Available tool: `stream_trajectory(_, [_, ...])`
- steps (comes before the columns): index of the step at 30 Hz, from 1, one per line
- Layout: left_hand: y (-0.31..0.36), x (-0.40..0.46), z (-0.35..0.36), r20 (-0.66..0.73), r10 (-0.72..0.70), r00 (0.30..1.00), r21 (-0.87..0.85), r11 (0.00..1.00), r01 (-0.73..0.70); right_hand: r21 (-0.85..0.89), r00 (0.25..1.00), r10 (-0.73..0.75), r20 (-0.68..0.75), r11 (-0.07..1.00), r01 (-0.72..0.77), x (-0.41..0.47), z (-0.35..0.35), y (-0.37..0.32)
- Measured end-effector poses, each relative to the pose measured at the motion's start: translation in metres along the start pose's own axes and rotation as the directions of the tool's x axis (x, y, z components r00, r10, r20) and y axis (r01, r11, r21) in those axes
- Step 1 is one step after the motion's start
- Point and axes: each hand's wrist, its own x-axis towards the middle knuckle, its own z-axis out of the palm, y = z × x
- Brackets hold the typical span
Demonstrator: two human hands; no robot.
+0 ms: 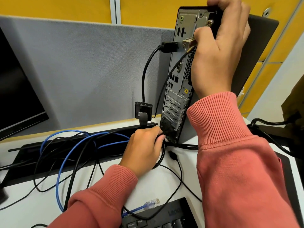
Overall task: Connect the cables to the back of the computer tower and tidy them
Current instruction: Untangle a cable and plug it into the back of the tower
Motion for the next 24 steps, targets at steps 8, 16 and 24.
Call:
stream_trajectory(8, [-0.0009, 0.0016, 0.002, -0.003, 0.011, 1.0, 0.014, 1.0, -0.011, 0.002, 1.0, -0.002, 0.004, 1.0, 0.002, -0.0001, -0.0006, 0.0002])
stream_trajectory(16, [-0.0001, 0.0002, 0.0008, -0.013, 0.032, 0.999, 0.049, 0.998, -0.032, -0.005, 1.0, 0.029, 0.001, 1.0, -0.029, 0.0, -0.0011, -0.003])
stream_trajectory(24, [-0.0006, -0.0009, -0.0046, 0.024, -0.002, 1.0, 0.117, 0.993, -0.001, -0.023, 0.999, 0.041, -0.005, 0.999, -0.041, -0.0023, 0.0002, -0.0086])
